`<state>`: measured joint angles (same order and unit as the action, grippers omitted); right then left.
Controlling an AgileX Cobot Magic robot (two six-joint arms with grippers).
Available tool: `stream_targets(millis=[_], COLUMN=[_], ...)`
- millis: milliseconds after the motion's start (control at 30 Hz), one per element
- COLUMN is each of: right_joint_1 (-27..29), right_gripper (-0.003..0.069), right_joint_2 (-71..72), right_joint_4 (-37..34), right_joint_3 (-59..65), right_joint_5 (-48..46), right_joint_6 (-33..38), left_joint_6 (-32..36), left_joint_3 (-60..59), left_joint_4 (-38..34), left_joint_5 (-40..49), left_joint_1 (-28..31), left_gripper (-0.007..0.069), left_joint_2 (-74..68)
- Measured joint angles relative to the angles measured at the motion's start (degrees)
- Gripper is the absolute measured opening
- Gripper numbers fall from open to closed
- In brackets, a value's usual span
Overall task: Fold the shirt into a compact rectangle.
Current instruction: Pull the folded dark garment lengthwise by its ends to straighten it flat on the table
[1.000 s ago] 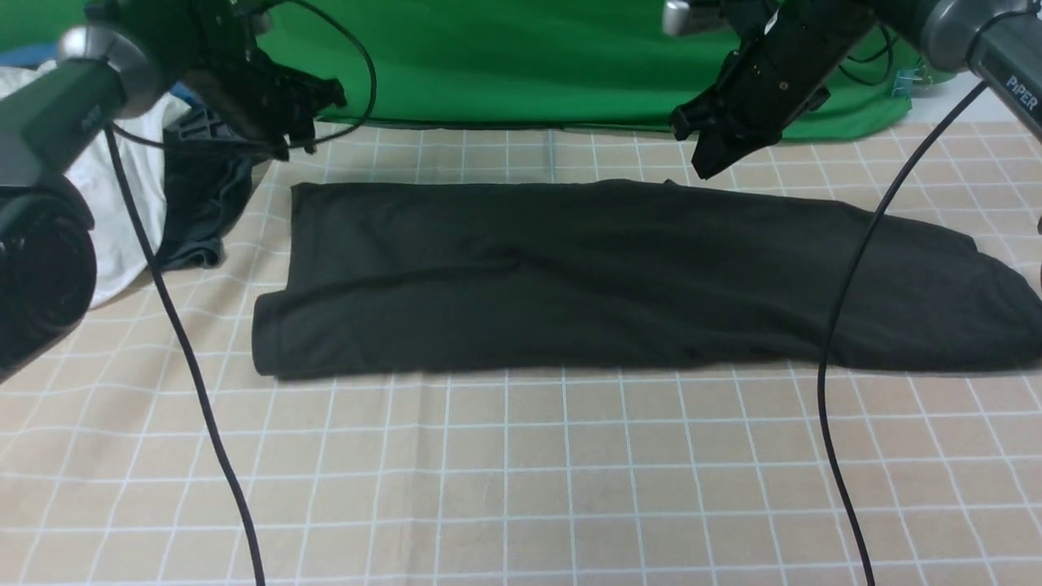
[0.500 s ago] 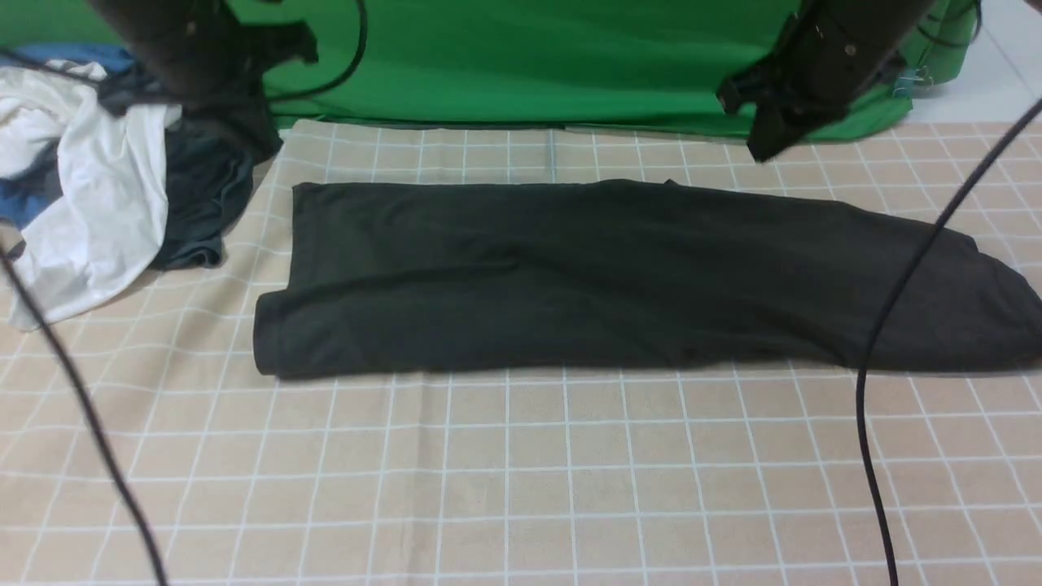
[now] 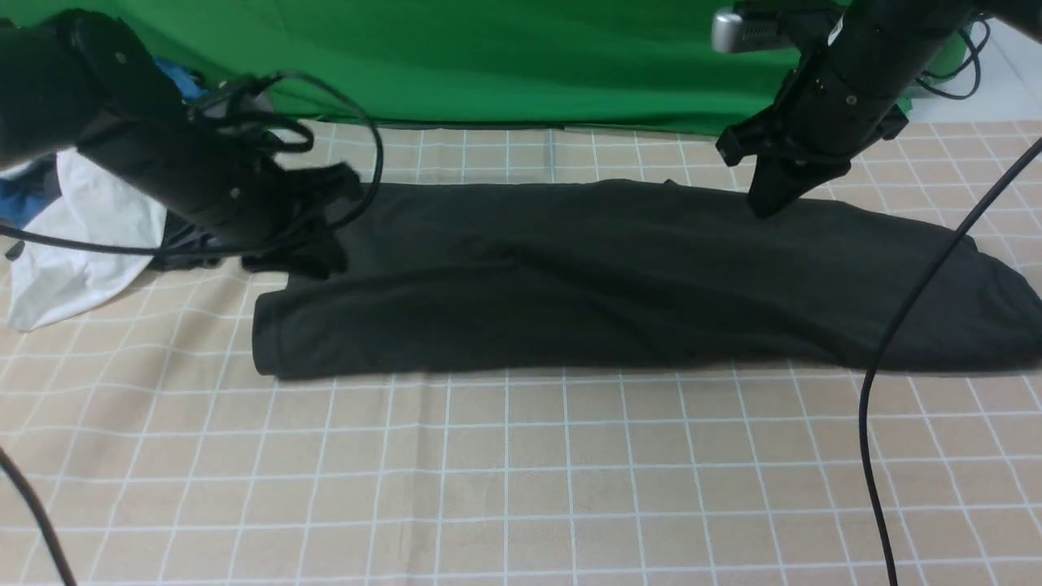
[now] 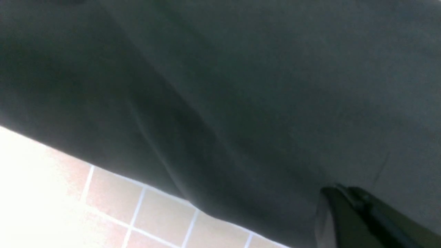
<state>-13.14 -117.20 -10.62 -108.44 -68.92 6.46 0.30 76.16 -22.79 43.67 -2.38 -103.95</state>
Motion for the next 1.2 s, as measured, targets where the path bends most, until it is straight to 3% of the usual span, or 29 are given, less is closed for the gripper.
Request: stream_targets(millis=[100,267,700,833,1000,1033,1067,1100,1200], right_joint_1=[-0.77,-0.94,-0.94,-0.94,-0.94,-0.94,-0.94,-0.94,-0.94], right_gripper=[0.0046,0.0046,0.0046,0.0046,0.0046,0.0046,0.0046,0.0046,0.0046], right_joint_2=[0.0,0.0,7.27,10.39,11.38,11.38,11.38,11.38,11.38], right_joint_4=[-0.13,-0.25,2.56,2.96,3.04,3.04,2.98,2.86,2.8], right_joint_3=[0.0,0.31,0.56,0.56,0.69,0.73,0.76,0.76,0.76], right_joint_5=[-0.26,-0.69,-0.87,-0.87,-0.87,-0.89,-0.89,-0.93,-0.93], right_joint_6=[0.97,1.25,2.57,2.65,2.65,2.65,2.65,2.59,2.54], left_joint_6=[-5.4,-15.96,-18.18,-16.65,-14.84,-14.77,-14.72,-14.44,-12.96], left_joint_3=[0.0,0.1,-0.03,-0.03,-0.03,-0.03,-0.03,-0.03,-0.03], left_joint_4=[4.71,15.36,19.82,19.33,18.43,18.36,18.36,18.29,17.76], left_joint_5=[-0.04,7.03,15.6,16.76,16.01,15.59,15.5,14.67,13.77], left_joint_1=[-0.33,-0.36,-0.35,-0.35,-0.35,-0.35,-0.35,-0.35,-0.35], left_gripper=[0.0108,0.0108,0.0108,0.0141,0.0298,0.0375,0.0384,0.047,0.0564], left_joint_2=[-2.54,-7.79,6.58,6.74,2.24,0.02,-0.27,-2.85,-6.03])
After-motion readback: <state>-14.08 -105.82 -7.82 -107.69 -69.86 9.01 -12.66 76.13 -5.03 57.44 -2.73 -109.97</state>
